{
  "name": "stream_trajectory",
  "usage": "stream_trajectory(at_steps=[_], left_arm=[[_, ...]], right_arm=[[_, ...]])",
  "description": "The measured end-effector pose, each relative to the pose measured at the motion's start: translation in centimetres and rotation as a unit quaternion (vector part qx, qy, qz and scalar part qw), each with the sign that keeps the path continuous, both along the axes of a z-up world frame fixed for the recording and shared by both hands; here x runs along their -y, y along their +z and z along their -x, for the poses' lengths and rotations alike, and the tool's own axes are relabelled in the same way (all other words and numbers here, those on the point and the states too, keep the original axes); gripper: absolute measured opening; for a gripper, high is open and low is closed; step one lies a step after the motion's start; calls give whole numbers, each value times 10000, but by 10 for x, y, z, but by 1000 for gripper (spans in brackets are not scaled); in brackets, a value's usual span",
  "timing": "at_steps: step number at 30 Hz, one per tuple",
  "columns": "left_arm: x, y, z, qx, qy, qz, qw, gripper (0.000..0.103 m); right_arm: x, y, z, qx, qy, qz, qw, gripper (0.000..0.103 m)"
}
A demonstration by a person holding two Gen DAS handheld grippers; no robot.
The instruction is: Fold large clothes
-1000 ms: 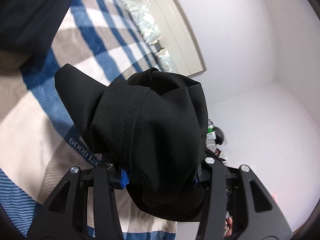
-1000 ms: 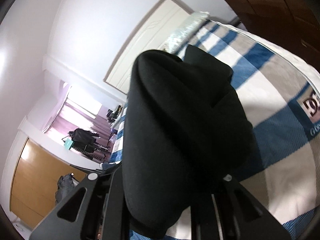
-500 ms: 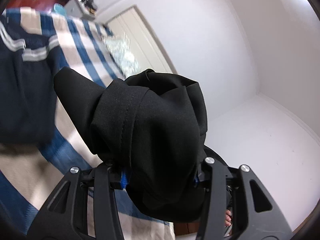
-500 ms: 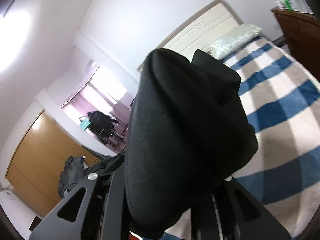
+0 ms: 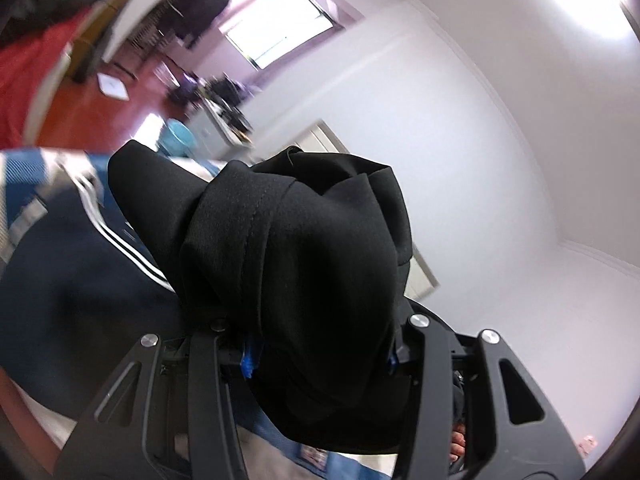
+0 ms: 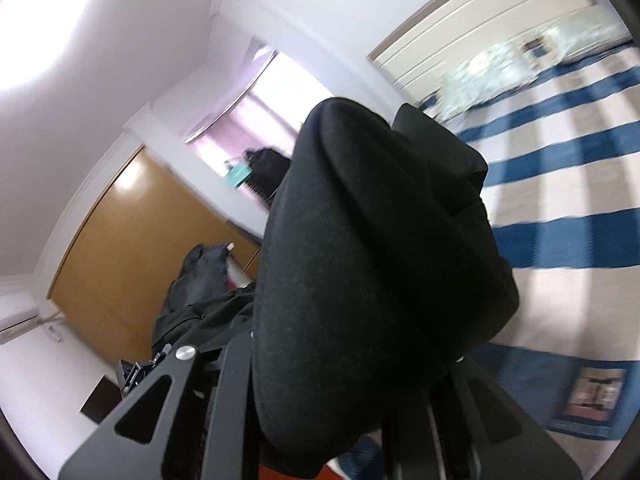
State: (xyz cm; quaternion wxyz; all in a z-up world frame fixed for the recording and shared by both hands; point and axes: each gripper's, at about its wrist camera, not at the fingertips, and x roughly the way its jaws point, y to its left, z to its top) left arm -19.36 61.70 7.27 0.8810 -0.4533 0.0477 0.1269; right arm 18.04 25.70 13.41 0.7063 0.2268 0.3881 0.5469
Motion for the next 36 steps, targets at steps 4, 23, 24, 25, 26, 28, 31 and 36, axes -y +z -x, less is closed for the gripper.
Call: stream_trajectory(at_steps=[4, 23, 24, 25, 26, 28, 31, 36], left_arm=[[-50, -9, 39, -37, 456, -184, 9988, 44], [-98, -206, 90, -447, 874, 454, 9941, 49], [-98, -212, 91, -461, 867, 542, 9937, 50], [-97, -222, 93, -513, 866, 685, 9926, 51], [-95, -227, 94, -563, 848, 737, 9921, 52], [-88, -229, 99, -647, 827, 793, 9913, 54], [-81, -227, 107, -685, 787, 812, 9912, 62], [-64, -213, 119, -844, 634, 513, 9931, 96]], right_arm=[[-91, -21, 15, 82, 525, -77, 9986, 16], [-165, -226, 40, -994, 952, 576, 9888, 21], [-163, -233, 36, -1121, 918, 611, 9876, 22], [-161, -241, 34, -1281, 884, 666, 9856, 25], [-158, -248, 33, -1388, 861, 696, 9841, 30], [-152, -252, 33, -1498, 813, 776, 9823, 41], [-134, -246, 33, -1531, 701, 822, 9823, 69], [-80, -220, 36, -1479, 660, 668, 9845, 99]])
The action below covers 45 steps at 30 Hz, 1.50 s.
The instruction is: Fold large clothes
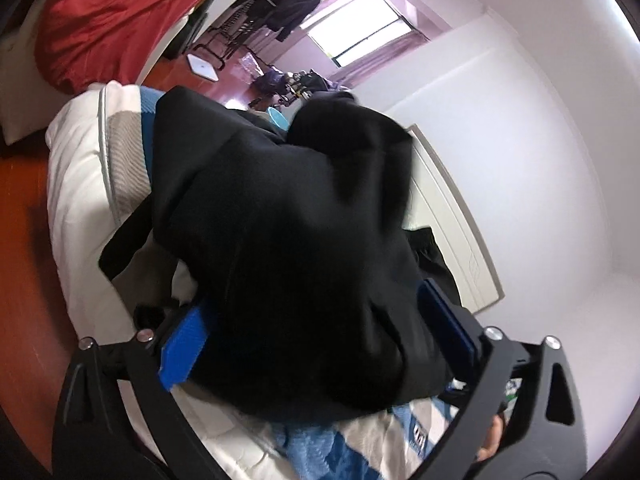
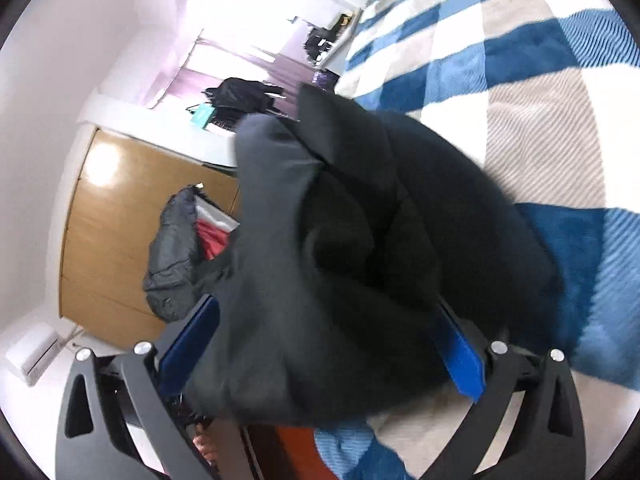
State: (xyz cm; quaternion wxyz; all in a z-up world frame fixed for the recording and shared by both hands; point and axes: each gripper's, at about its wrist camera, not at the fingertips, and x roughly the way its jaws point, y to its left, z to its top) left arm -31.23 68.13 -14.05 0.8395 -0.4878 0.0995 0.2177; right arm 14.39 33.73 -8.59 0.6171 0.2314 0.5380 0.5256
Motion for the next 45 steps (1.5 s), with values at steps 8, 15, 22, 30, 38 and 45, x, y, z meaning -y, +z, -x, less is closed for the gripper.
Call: stream_trajectory(at_steps=[8, 15, 22, 30, 38, 45], left_arm=[[54, 38, 19, -1232, 3, -811, 9891, 96], [102, 91, -17, -1691, -260, -2249, 9592, 96], [83, 66, -78, -1845, -741, -2388, 9505, 96], [69, 39, -81, -1783, -797, -2195, 9558, 96], [55, 24, -88, -1799, -897, -1792, 9631, 96], [65, 38, -91, -2212, -793, -1957, 9521, 96]], right_arm=[[34, 70, 28, 1290, 242, 243, 9910, 99], [-23, 94, 56, 2046, 529, 343, 9768, 99], [-59, 70, 53, 2130, 641, 625, 9729, 99], [-71, 15, 30, 1886, 997, 1082, 9710, 99], [-80, -15, 16, 1452, 940, 1264, 9768, 99], [-79, 22, 40, 1951, 1116, 1836, 9570, 99]])
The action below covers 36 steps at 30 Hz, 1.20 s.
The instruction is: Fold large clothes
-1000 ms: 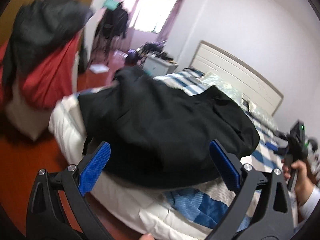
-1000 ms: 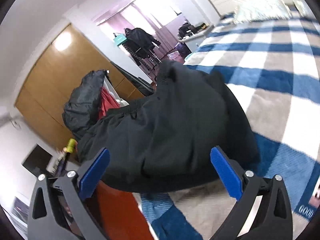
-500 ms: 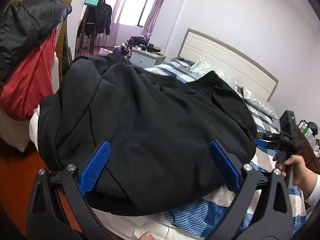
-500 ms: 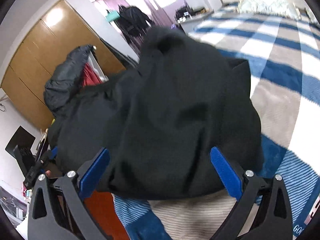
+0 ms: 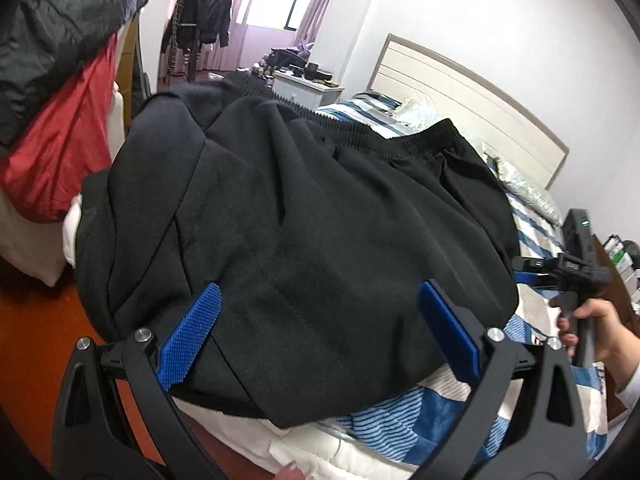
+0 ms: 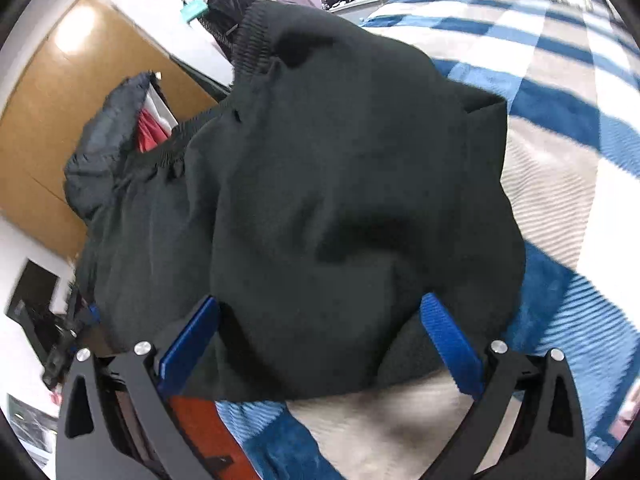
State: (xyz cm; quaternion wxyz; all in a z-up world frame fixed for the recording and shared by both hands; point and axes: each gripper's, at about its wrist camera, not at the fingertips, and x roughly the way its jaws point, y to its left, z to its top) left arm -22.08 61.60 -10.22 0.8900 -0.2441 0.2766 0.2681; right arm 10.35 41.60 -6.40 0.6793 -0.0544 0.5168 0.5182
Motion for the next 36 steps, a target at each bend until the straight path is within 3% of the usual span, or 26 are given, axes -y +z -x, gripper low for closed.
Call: stream_trajectory(at_steps=[4, 9, 15, 22, 27, 36], left_arm=[[29, 20, 5, -216, 129, -382, 9990, 96], [78, 55, 14, -268, 449, -872, 9948, 96], [119, 76, 15, -458, 582, -841, 9937, 96], [163, 87, 3, -889, 634, -1587, 9813, 97], [172, 97, 0, -641, 405, -1366, 9877, 97], [175, 97, 1, -587, 469, -1236, 9895, 97]], right_arm=[[23, 43, 37, 587, 233, -334, 9974, 99], [50, 89, 79, 969, 458, -730, 9916, 99], [75, 129, 135, 1564, 711, -791, 9819, 99], [89, 133, 171, 1997, 1271, -632, 9695, 99], [93, 127, 178, 2052, 1418, -505, 9671, 99], [98, 125, 173, 2138, 1397, -457, 9657, 99]])
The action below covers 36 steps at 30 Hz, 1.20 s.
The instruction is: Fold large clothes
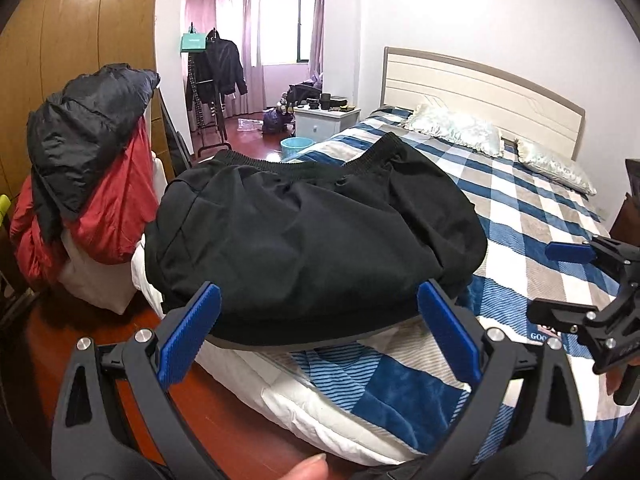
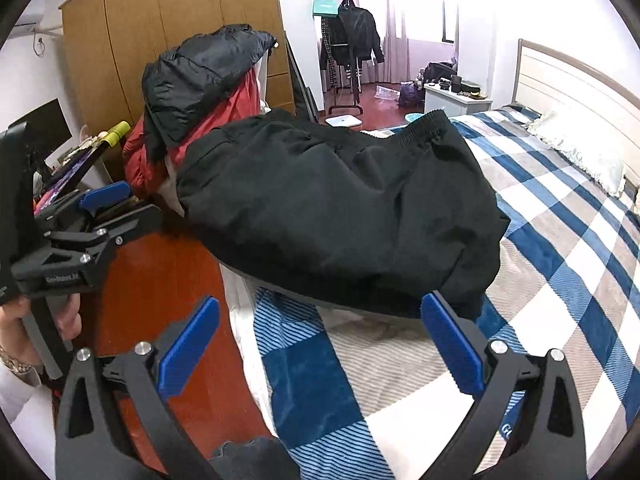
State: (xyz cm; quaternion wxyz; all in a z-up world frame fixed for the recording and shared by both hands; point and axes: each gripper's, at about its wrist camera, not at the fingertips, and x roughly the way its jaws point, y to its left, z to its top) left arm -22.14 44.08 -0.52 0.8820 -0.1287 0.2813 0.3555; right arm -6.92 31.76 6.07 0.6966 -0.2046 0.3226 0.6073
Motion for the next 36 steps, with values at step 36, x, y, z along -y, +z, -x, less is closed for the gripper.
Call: stream_trajectory(at_steps=[36], left_arm=[[0, 1, -8, -76, -6, -128, 9999, 97]], right_arm=[[-3, -8, -3, -13, -38, 1, 10000, 99]])
